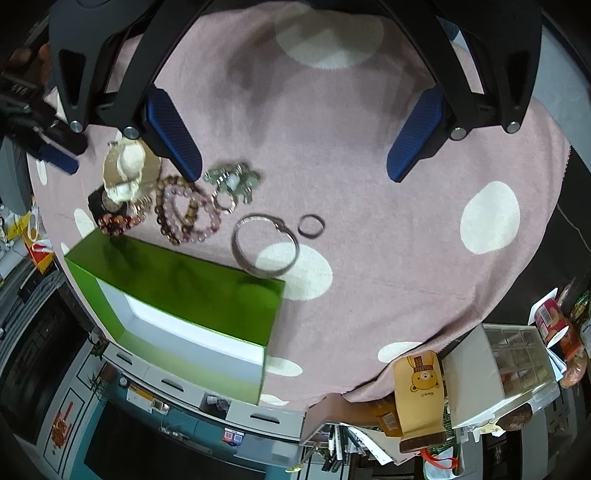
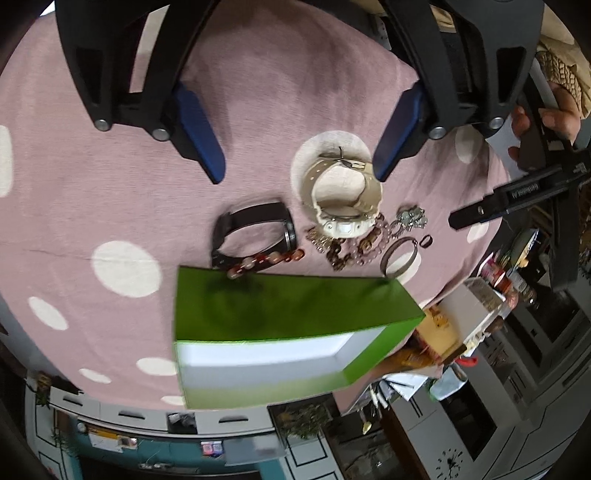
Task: Organize jewelry
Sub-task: 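Grasp the white watch with the right tool while the left tool grasps the silver bangle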
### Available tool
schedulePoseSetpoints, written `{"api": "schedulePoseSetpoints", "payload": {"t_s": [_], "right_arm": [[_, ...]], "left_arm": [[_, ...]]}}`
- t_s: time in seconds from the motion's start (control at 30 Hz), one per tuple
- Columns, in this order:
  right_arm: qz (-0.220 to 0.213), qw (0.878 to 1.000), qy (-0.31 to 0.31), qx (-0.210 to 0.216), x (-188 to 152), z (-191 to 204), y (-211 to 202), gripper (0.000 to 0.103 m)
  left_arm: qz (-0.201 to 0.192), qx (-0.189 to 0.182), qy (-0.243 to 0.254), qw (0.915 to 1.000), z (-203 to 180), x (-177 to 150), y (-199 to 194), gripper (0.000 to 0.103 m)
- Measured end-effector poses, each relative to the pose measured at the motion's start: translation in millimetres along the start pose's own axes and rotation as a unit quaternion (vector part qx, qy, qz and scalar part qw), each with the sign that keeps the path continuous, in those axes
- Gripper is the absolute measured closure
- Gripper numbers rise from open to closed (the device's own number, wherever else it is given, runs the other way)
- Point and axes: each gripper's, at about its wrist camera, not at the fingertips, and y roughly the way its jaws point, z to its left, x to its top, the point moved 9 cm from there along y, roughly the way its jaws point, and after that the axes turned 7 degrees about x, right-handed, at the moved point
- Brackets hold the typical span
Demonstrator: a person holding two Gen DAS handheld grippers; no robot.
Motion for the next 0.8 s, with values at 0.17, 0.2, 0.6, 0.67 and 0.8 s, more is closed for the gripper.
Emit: {"api": "schedulePoseSetpoints", "payload": {"t_s": [0.17, 0.2, 0.6, 0.67, 0.8], "right_arm": [[0.011, 1.0, -0.003, -0.006, 4.3, 1.9, 19.9, 0.043], [0.013, 1.0, -0.004, -0.006, 4.4, 1.4, 21.5, 0.044], [0.035, 0.998, -0.04, -0.03, 9.2, 6.1, 44.6, 0.068], [0.035, 0.997, -0.049, -0.037, 10.3, 7.8, 46.5, 0.07], [0.035, 0.995, -0.074, -0.056, 11.5, 10.3, 50.2, 0.076]], "left_arm": [[-0.008, 0.001, 0.001, 1.0, 1.4, 17.5, 12.9, 0.008], [-0.008, 0.002, 0.003, 1.0, 0.9, 22.9, 17.8, 0.01], [0.008, 0.008, 0.09, 0.9959, -10.8, 58.5, 70.6, 0.054], [0.012, 0.005, 0.106, 0.9943, -14.8, 58.0, 76.3, 0.06], [0.002, 0.005, 0.129, 0.9916, -19.0, 62.8, 81.7, 0.062]]}}
